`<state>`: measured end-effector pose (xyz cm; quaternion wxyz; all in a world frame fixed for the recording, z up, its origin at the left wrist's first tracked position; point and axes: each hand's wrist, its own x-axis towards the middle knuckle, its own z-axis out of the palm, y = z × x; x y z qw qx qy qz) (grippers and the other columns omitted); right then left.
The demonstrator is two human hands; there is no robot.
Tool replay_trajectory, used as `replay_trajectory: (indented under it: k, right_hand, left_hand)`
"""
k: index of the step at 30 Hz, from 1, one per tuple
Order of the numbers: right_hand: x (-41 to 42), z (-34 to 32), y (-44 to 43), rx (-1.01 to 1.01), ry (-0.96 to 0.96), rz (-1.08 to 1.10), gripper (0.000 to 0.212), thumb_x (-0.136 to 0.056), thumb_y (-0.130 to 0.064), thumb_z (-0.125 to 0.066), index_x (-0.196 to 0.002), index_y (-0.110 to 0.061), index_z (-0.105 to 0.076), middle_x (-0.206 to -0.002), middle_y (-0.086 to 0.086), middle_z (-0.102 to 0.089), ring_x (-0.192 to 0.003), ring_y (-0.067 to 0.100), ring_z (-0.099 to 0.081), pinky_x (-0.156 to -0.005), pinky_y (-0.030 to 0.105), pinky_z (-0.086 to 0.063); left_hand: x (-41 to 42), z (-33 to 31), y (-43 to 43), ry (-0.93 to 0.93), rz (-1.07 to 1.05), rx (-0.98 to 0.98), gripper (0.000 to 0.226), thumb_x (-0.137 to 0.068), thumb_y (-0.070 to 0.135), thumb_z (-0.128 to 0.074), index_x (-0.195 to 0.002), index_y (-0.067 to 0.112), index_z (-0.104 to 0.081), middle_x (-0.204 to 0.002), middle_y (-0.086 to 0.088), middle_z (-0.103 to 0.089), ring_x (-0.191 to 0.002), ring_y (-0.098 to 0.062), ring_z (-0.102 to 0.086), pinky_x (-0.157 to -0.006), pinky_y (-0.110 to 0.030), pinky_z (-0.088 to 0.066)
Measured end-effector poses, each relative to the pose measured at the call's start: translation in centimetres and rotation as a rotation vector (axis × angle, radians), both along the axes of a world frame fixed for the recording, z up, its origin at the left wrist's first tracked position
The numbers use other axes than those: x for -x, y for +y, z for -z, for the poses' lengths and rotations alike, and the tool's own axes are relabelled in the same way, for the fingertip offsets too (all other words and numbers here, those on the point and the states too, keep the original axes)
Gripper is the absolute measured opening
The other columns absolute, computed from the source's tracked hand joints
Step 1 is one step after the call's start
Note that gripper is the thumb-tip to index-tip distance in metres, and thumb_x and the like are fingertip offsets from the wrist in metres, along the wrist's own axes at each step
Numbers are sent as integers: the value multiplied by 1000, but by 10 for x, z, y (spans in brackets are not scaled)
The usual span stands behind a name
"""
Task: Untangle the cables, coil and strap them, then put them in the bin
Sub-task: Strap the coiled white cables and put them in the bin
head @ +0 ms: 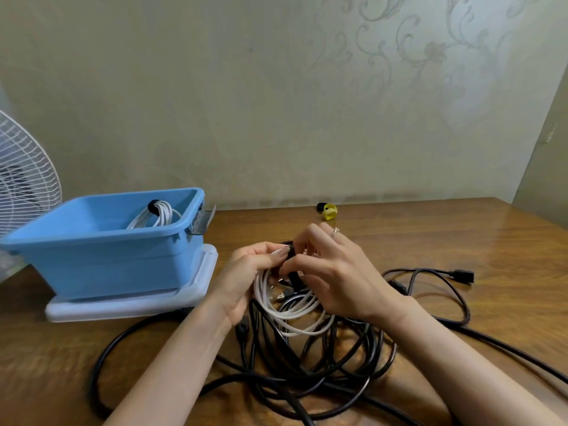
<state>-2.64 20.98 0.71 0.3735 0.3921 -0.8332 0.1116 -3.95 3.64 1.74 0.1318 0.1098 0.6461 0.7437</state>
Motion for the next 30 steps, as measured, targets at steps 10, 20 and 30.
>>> replay_trajectory:
  k: [10, 20, 30]
  right_hand:
    - [5, 7, -2, 645, -134, -149, 7, -75, 1, -76, -77, -1, -70, -78, 4, -61, -67, 14, -59, -56, 24, -48]
    - [-3, -3, -5, 1181, -827, -180, 14, -78, -3, -72, -71, -4, -60, -52, 7, -61, -42, 14, -58, -41, 20, -44]
    - [-1, -6, -6, 1148, -934, -169, 13, -81, -2, -71, -90, -5, -62, -69, 4, -63, -54, 13, -60, -47, 20, -47]
  left_hand:
    - [-3, 7, 9, 454, 6, 211, 14, -92, 6, -55, -101, 11, -65, -91, -3, -72, -87, -13, -67, -76, -22, -53]
    - [0, 10, 5, 931, -19, 513, 11, -91, -1, -54, -100, 3, -59, -84, 17, -61, -79, 12, -59, -68, -5, -41]
    - [0, 15, 8, 968, -129, 487, 18, -88, -7, -55, -100, 5, -62, -90, 8, -64, -87, 3, -62, -72, -8, -46]
